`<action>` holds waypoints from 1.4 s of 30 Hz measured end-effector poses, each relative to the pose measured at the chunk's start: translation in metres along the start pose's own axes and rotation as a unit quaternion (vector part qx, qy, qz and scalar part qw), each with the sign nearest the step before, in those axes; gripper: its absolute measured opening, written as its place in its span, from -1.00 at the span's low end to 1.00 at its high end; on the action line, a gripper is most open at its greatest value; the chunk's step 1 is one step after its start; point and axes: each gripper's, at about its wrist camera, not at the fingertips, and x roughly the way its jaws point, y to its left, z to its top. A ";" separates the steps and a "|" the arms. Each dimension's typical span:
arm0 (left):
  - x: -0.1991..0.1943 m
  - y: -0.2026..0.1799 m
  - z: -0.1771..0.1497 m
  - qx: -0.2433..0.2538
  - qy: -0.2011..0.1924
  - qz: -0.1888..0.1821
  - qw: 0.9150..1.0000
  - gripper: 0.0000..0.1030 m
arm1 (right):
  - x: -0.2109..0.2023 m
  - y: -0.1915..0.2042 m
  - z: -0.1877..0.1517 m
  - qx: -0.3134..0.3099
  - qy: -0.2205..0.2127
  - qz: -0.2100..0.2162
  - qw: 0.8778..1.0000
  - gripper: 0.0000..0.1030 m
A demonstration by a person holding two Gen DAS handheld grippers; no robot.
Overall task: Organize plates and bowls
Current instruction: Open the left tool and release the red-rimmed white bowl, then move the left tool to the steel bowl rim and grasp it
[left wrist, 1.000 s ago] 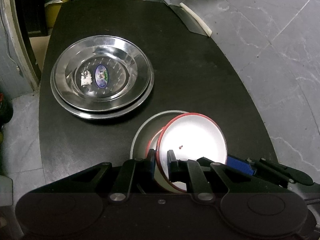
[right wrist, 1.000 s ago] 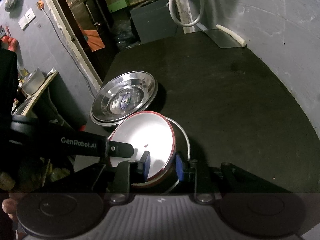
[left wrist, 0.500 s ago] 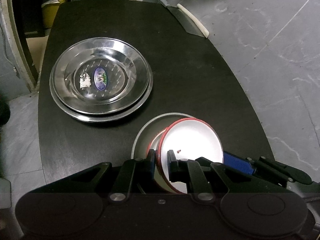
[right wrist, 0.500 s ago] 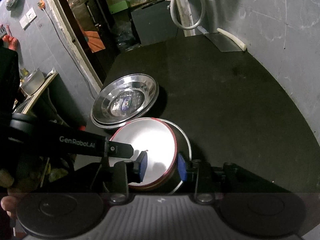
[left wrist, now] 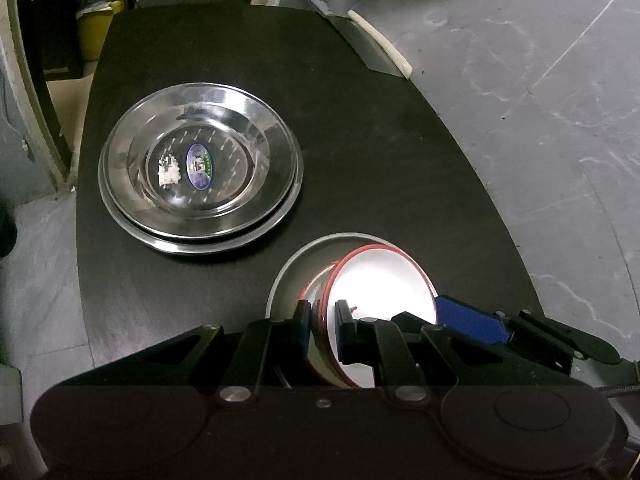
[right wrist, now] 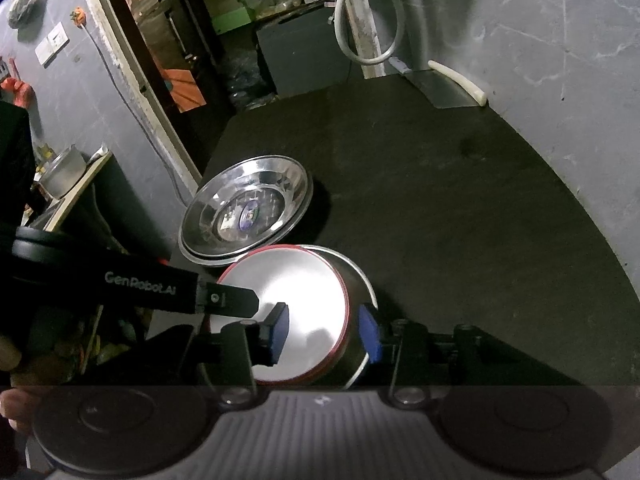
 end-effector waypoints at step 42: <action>-0.039 0.019 -0.012 0.007 -0.088 0.121 0.989 0.98 | -0.041 -0.036 -0.015 0.079 -0.047 -0.106 0.990 0.99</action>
